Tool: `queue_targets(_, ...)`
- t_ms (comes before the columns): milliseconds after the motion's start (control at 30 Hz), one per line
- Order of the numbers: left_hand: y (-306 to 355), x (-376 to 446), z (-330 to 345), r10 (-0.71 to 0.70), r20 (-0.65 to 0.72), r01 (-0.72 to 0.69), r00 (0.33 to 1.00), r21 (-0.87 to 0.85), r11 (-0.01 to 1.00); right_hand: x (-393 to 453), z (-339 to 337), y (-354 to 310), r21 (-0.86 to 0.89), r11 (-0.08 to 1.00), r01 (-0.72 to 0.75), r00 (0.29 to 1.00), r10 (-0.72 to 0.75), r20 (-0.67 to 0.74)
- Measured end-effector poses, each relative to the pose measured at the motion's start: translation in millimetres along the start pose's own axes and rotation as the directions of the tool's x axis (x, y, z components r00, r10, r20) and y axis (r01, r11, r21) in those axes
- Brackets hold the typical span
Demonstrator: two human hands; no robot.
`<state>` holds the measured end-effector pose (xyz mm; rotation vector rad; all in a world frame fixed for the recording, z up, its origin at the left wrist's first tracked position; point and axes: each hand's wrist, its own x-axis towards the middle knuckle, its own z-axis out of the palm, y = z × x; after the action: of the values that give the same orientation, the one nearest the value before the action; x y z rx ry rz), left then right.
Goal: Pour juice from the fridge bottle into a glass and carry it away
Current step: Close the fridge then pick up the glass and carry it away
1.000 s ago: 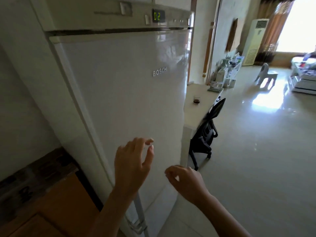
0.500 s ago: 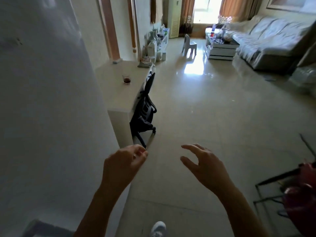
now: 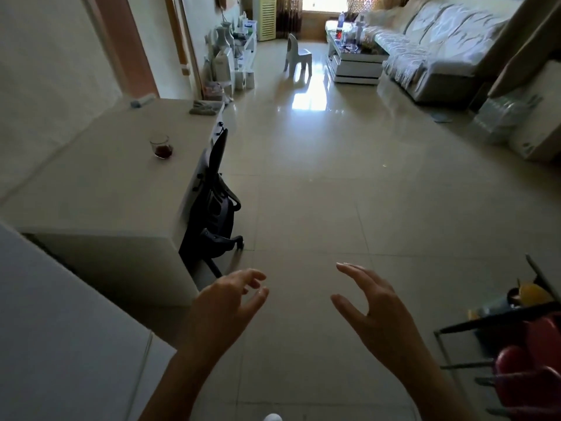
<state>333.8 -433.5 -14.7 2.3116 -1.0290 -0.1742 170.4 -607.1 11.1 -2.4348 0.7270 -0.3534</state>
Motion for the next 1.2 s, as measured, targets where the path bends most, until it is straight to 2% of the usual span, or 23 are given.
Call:
queue_targets(200,-8,109,6,-0.042,0.015,0.042,0.999,-0.013,0.999,104,6,19,0.053,0.999,-0.001,0.998,-0.003,0.065)
queue_targets(400,-27,224,16,-0.181,-0.051,0.181,0.982,0.001,0.983,259,12,41,0.056,0.988,0.141,0.976,-0.148,0.161)
queue_targets(567,-29,315,16,-0.301,-0.096,0.303,0.949,0.006,0.953,387,3,41,0.040,0.952,0.303,0.909,-0.301,0.287)
queue_targets(733,-45,390,12,-0.384,-0.133,0.387,0.914,0.002,0.922,493,11,36,0.071,0.921,0.384,0.855,-0.383,0.348)
queue_targets(867,-80,444,9,-0.482,-0.197,0.482,0.853,-0.053,0.875,572,34,31,0.143,0.902,0.407,0.788,-0.426,0.444)
queue_targets(967,-117,494,5,-0.541,-0.208,0.526,0.815,-0.129,0.841,636,55,24,0.107,0.879,0.464,0.750,-0.455,0.480)
queue_targets(1200,-173,623,-24,-0.574,-0.195,0.567,0.795,-0.096,0.818,774,84,-12,0.085,0.830,0.551,0.691,-0.511,0.512)
